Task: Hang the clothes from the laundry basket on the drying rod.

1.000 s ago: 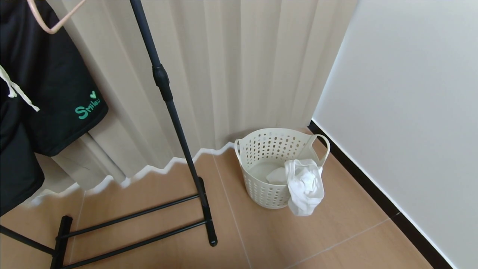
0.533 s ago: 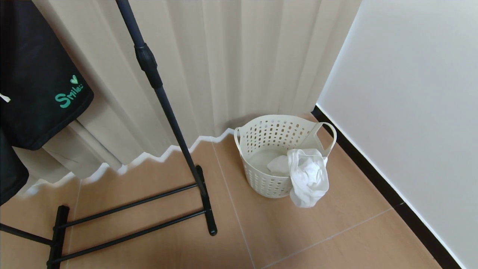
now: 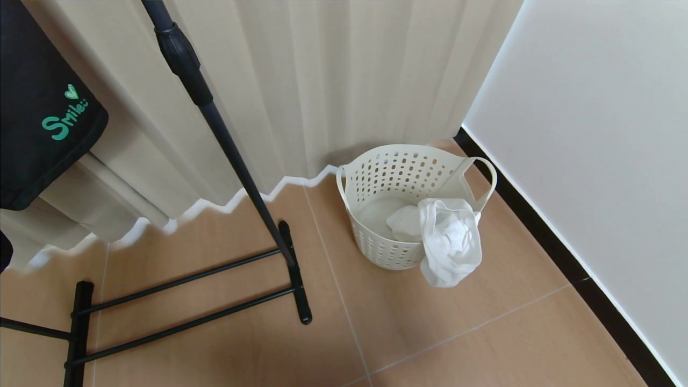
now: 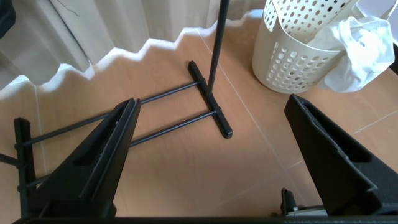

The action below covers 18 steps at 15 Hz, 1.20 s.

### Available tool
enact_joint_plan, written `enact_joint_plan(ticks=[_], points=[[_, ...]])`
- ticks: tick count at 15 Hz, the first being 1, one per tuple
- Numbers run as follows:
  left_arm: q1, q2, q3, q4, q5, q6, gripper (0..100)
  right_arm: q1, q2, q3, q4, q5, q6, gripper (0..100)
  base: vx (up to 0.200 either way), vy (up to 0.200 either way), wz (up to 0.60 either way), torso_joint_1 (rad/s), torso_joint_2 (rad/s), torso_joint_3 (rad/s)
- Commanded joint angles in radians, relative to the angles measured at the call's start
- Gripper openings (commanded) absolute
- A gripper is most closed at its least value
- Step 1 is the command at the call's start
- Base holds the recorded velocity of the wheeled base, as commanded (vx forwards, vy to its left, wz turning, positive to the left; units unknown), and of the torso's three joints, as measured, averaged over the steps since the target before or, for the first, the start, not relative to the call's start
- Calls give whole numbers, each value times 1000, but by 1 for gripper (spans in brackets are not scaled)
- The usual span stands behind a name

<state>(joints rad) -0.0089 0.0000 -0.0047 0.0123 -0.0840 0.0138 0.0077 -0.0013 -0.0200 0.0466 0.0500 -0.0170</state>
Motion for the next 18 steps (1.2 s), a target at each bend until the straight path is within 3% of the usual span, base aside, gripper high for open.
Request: enact_joint_plan(ticks=[1,6,18], points=[[0,2,0,1,0,0,100,0,1,0,-1,1,0,100,0,0,0,0,0,0],[1,2,0,0,1,0,100,0,1,0,-1,1,0,100,0,0,0,0,2,-33],[1,2,0,0,6,-2,100,0,1,0,-1,-1,-3,100,0,0,0,2,0,-191]])
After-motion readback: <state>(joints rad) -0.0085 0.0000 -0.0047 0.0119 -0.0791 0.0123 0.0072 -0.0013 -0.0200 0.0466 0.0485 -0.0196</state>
